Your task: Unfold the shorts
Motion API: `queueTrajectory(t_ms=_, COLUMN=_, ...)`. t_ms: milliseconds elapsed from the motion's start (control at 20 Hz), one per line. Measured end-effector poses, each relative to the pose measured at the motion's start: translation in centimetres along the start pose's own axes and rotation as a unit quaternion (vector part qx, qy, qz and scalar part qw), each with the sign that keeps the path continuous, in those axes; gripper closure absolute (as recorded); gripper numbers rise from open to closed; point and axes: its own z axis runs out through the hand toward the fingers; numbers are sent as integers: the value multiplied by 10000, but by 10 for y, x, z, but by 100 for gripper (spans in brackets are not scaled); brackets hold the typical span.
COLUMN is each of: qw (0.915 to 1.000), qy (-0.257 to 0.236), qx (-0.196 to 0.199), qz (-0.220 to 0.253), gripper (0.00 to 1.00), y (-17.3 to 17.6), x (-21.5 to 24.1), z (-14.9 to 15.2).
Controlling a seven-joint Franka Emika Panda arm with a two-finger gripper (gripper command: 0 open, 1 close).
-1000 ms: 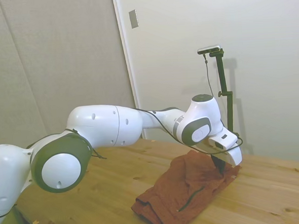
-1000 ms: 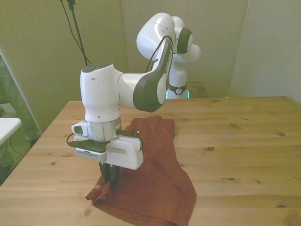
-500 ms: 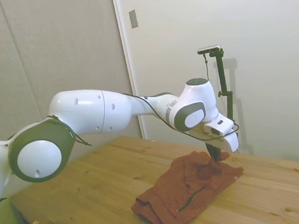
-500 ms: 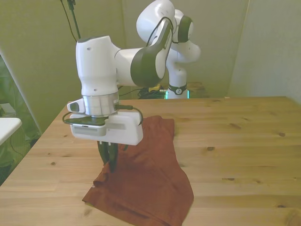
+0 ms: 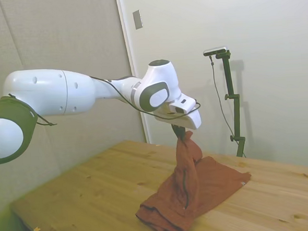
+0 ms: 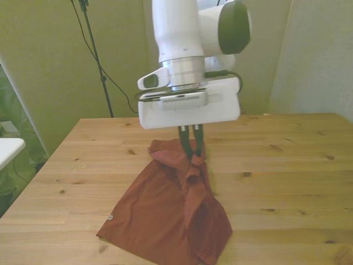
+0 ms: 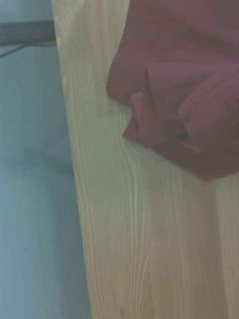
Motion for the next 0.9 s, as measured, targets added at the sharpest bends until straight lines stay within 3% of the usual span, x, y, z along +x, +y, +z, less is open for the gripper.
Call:
queueTrajectory(t_ms=250, qw=9998, qy=88, qx=-12, qz=-151, gripper=100, y=-27, x=-21, z=1)
queueTrajectory(t_ms=400, qw=9995, qy=64, qx=-49, qz=-309, gripper=100, y=-71, x=-56, z=11)
queueTrajectory(t_ms=700, qw=9973, qy=-25, qx=-326, qz=-650, gripper=100, y=-150, x=-118, z=71)
queueTrajectory(t_ms=750, qw=9969, qy=-32, qx=-396, qz=-681, gripper=0, y=-157, x=-124, z=82)
queueTrajectory(t_ms=900, qw=9947, qy=-116, qx=-654, qz=-780, gripper=0, y=-162, x=-134, z=107)
